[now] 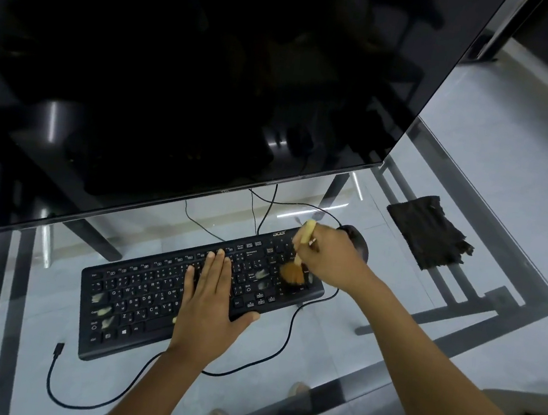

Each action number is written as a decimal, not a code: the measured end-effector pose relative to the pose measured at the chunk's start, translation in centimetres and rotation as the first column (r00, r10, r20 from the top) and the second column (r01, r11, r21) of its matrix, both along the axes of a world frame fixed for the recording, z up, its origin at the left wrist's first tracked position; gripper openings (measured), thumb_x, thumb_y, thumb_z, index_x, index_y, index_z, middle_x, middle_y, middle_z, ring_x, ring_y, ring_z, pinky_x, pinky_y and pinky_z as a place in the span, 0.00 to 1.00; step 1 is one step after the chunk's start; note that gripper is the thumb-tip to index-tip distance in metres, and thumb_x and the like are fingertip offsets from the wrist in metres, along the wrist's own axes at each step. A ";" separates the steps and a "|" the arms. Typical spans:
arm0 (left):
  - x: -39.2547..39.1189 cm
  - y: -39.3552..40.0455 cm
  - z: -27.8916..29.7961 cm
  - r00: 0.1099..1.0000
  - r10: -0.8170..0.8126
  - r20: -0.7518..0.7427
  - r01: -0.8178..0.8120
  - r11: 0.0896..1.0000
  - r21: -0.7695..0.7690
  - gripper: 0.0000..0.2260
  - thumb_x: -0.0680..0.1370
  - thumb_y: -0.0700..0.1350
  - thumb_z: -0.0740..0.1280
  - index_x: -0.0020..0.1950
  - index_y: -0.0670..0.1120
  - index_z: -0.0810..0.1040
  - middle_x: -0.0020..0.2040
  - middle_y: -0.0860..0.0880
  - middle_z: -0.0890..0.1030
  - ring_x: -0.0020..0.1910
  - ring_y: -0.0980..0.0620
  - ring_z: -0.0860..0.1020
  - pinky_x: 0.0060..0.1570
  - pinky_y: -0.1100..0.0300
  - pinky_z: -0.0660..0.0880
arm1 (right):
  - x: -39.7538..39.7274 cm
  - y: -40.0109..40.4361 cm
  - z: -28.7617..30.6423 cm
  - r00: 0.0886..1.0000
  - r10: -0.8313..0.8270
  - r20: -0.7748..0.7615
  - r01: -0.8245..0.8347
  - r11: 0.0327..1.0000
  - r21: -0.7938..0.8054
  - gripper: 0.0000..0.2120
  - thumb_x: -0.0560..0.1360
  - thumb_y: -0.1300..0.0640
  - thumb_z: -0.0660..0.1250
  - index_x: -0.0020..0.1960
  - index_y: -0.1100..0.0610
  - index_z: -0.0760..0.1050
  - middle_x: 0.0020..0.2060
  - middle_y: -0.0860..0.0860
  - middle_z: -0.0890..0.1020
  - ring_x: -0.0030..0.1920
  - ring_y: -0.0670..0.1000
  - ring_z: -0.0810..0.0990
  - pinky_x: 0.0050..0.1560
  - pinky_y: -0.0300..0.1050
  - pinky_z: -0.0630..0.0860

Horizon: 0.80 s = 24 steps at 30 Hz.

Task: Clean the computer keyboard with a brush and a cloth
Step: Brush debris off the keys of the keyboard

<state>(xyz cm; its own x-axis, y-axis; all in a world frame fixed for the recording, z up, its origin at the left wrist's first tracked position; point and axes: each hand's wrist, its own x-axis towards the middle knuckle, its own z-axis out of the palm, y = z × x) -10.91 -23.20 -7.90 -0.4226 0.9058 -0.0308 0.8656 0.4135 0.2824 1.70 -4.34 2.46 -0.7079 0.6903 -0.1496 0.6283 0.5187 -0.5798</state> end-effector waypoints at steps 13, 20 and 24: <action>-0.3 -0.2 0.1 1.000 0.019 0.010 -0.020 1.000 0.010 0.46 0.72 0.72 0.54 0.77 0.41 0.52 0.79 0.46 0.50 0.77 0.50 0.44 0.73 0.48 0.37 | -2.3 0.7 0.3 0.974 -0.133 -0.182 0.088 0.967 -0.240 0.03 0.78 0.61 0.64 0.48 0.57 0.77 0.39 0.50 0.84 0.36 0.43 0.84 0.39 0.37 0.80; -1.0 -0.8 0.9 0.999 0.025 0.024 -0.025 1.000 0.003 0.44 0.71 0.72 0.50 0.77 0.43 0.54 0.79 0.46 0.49 0.77 0.50 0.42 0.74 0.46 0.40 | -5.0 -0.9 -0.5 0.956 -0.168 -0.242 0.103 0.961 -0.258 0.03 0.78 0.60 0.64 0.49 0.56 0.76 0.42 0.51 0.83 0.37 0.43 0.83 0.40 0.35 0.80; -1.2 -1.3 0.9 0.999 0.032 0.009 -0.032 0.999 -0.003 0.43 0.72 0.71 0.51 0.77 0.42 0.56 0.79 0.45 0.50 0.77 0.49 0.44 0.74 0.44 0.41 | -6.0 -2.6 -1.3 0.963 -0.110 -0.246 0.100 0.994 -0.051 0.03 0.79 0.61 0.62 0.49 0.55 0.74 0.41 0.49 0.80 0.34 0.37 0.79 0.38 0.28 0.75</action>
<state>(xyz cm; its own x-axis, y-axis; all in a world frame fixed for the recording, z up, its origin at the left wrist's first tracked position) -12.14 -24.47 -6.96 -0.4515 0.8915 -0.0372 0.8491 0.4420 0.2893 -4.34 -6.94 1.18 -0.6499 0.7600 -0.0055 0.5120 0.4325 -0.7422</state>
